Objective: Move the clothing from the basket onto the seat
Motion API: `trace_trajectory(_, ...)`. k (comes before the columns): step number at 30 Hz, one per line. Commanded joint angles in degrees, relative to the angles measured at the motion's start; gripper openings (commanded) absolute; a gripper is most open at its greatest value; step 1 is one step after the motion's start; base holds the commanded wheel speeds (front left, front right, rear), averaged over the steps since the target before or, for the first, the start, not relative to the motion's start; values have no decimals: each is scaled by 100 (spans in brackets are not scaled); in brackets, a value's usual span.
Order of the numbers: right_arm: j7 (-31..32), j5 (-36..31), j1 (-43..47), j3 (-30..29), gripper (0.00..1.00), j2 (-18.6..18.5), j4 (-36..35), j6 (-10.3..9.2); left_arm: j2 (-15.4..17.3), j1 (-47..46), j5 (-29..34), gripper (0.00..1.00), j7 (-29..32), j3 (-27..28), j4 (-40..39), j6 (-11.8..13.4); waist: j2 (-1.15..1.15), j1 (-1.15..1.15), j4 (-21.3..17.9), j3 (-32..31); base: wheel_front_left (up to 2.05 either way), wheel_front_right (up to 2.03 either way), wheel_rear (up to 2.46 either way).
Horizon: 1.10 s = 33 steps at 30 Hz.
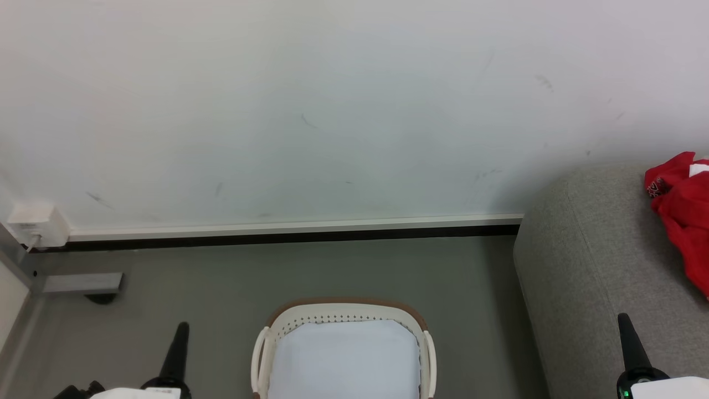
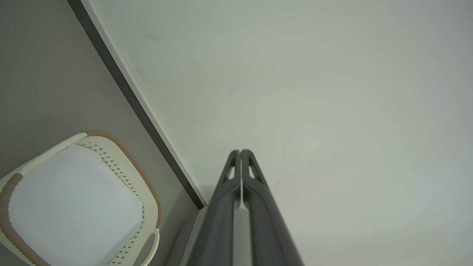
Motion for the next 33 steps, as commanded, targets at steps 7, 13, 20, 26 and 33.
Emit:
trace_trajectory(7, 107, 461, -114, -70, 0, -67, -108, -10, 50, -144, -453, 0, 112, 60, -49, -49, 0, 0, 13, 11, 0, 0, 0)
trace_trajectory(13, 183, 750, -145, -96, 0, -69, -138, -11, 53, -194, -712, 0, 193, 94, -57, -69, 0, 0, 24, 20, 0, 0, 0)
trace_trajectory(20, 266, 1073, -174, -129, 0, -71, -173, -11, 56, -237, -1006, 0, 274, 131, -65, -86, 0, 0, 37, 30, 0, 0, 0)
trace_trajectory(26, 333, 1349, -180, -157, 0, -72, -198, -12, 58, -270, -1275, 0, 338, 161, -70, -95, 0, 0, 48, 40, 0, 0, 0)
trace_trajectory(33, 407, 1651, -197, -191, 0, -74, -238, -12, 60, -307, -1550, 0, 413, 190, -76, -117, 0, 0, 61, 50, 0, 0, 0)
